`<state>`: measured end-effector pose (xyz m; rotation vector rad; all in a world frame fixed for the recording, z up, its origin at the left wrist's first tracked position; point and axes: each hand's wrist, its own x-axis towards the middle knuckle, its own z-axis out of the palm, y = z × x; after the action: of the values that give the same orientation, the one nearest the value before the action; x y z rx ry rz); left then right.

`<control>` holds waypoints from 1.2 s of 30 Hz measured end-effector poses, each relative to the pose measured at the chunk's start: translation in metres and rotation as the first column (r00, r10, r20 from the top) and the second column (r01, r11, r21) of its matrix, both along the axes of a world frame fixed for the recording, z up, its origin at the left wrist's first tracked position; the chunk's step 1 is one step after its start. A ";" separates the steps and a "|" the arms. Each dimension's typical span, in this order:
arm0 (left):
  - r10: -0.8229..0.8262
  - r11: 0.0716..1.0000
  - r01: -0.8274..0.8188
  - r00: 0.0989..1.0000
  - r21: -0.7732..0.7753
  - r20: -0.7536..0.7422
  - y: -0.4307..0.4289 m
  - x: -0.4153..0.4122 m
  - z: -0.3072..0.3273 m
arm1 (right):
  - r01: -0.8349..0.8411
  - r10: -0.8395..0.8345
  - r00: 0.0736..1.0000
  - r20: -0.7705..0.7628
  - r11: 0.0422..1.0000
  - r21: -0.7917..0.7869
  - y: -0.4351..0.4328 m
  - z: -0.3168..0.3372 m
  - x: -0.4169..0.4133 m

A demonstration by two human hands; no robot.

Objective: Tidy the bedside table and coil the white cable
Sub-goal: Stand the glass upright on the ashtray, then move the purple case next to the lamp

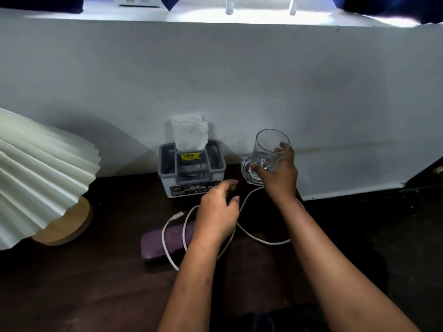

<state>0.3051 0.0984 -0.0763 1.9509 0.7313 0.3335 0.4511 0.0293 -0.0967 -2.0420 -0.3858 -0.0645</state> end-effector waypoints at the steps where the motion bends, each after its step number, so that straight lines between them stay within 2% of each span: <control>1: -0.003 1.000 0.003 1.000 0.003 -0.006 0.001 -0.001 0.001 | 0.008 -0.008 1.000 -0.003 1.000 -0.007 0.000 0.000 0.000; 11: 0.005 0.992 0.008 0.994 0.122 -0.111 0.021 -0.017 0.006 | 0.027 -0.034 0.996 -0.082 0.996 -0.085 0.006 0.005 -0.005; 13: 0.060 0.982 -0.028 0.983 0.185 -0.171 0.032 -0.029 0.009 | 0.102 -0.110 0.987 -0.117 0.992 -0.069 0.004 0.008 -0.016; 16: 0.117 0.975 -0.044 0.933 0.217 -0.340 0.052 -0.053 0.007 | 0.171 -0.177 0.965 -0.192 0.984 -0.051 0.001 0.016 -0.042; 18: 0.101 0.978 0.008 0.858 0.210 -0.504 0.063 -0.067 0.003 | 0.105 -0.124 0.970 -0.208 0.989 -0.101 -0.001 0.023 -0.062; 21: 0.029 0.984 0.090 0.772 0.153 -0.635 0.067 -0.080 0.004 | -0.188 0.118 0.951 -0.285 0.954 -0.233 -0.002 0.029 -0.096; 24: 0.020 0.985 0.090 0.789 0.148 -0.614 0.063 -0.085 0.008 | -0.505 0.385 0.853 -0.352 0.780 -0.370 -0.005 0.024 -0.136; 26: 0.062 0.977 0.075 0.798 0.201 -0.599 0.061 -0.085 0.011 | -0.590 0.473 0.807 -0.353 0.671 -0.449 -0.005 0.020 -0.157; 28: 0.113 0.958 0.062 0.815 0.279 -0.568 0.058 -0.084 0.015 | -0.605 0.501 0.794 -0.344 0.605 -0.517 -0.003 0.016 -0.169; 32: 0.156 0.935 0.019 0.875 0.354 -0.459 0.052 -0.077 0.016 | -0.562 0.526 0.809 -0.262 0.564 -0.605 0.002 0.015 -0.166; 36: 0.111 0.981 -0.041 0.919 0.189 -0.378 0.053 -0.063 0.012 | -0.517 0.517 0.829 -0.213 0.567 -0.641 0.010 0.013 -0.157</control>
<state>0.2424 0.1515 -0.0641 2.1918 1.0660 0.0559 0.2943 0.0392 -0.0838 -2.5470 -1.1445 0.5252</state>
